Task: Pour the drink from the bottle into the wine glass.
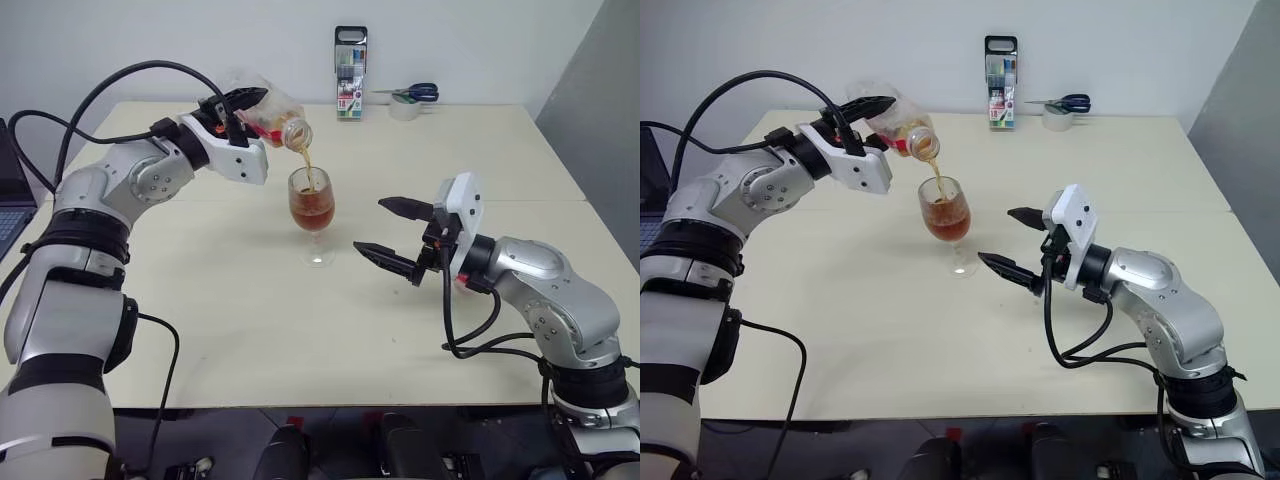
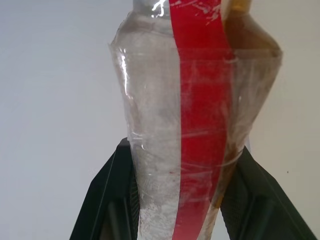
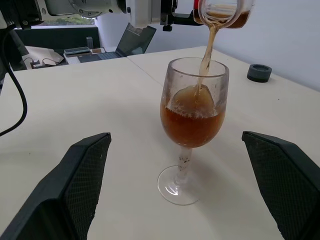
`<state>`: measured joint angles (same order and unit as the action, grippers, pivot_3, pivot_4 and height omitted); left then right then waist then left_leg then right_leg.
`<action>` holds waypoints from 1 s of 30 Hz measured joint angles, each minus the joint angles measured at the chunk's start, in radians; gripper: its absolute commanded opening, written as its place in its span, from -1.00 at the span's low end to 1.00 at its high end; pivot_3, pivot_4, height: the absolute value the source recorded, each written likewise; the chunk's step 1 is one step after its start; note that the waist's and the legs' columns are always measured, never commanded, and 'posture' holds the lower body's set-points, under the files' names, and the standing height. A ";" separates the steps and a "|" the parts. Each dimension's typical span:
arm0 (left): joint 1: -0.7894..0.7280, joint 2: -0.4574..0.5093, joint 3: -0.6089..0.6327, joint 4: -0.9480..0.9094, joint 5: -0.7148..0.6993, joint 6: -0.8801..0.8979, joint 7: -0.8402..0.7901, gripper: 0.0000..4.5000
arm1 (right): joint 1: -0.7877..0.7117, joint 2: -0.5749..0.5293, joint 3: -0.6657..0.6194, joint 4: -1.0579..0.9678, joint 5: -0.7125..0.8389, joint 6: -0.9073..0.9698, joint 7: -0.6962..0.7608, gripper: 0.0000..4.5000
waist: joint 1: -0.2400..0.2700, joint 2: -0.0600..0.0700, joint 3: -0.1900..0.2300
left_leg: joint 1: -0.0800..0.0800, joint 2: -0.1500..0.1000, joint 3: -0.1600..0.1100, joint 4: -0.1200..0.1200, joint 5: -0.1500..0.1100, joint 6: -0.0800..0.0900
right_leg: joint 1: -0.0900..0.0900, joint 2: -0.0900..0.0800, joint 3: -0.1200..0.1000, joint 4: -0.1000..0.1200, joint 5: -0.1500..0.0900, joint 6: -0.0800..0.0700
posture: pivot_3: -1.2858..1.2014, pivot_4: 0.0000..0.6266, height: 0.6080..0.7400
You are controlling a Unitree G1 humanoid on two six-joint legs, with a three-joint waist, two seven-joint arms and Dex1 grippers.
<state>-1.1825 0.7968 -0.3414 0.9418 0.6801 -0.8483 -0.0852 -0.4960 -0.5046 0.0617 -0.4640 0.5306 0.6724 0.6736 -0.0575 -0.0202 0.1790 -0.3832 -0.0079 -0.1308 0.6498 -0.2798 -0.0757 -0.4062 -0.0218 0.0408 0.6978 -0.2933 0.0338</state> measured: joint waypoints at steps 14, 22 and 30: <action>0.191 -0.099 0.145 -0.217 -0.340 0.257 -0.263 -0.25 | -0.011 0.086 0.017 -0.004 0.000 -0.044 -0.007 1.00 | -0.001 0.000 0.000 | -0.001 0.000 -0.001 0.002 0.001 -0.001 | 0.000 0.000 0.000 0.000 0.000 0.000 | 0.03 -0.52 1.00; 0.363 -0.197 0.323 -0.477 -0.622 0.691 -0.358 -0.25 | -0.027 0.093 0.030 -0.034 0.004 -0.025 -0.019 1.00 | -0.003 0.000 0.000 | -0.003 0.000 -0.002 0.010 0.000 0.000 | 0.000 0.000 0.000 0.003 0.000 0.000 | 0.03 -0.52 1.00; 0.630 -0.294 0.564 -0.718 -0.893 1.085 -0.307 -0.25 | -0.064 0.077 0.160 -0.049 -0.047 0.072 -0.059 1.00 | -0.005 0.000 0.000 | -0.002 0.001 -0.002 0.011 0.000 0.000 | 0.000 0.000 0.000 0.004 0.000 0.000 | 0.03 -0.52 1.00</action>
<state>-0.5523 0.5025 0.2224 0.2236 -0.2125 0.2364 -0.3921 -0.5598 -0.4278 0.2220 -0.5128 0.4834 0.7440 0.6151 -0.0626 -0.0199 0.1787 -0.3851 -0.0072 -0.1331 0.6605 -0.2798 -0.0760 -0.4059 -0.0216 0.0408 0.7021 -0.2933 0.0338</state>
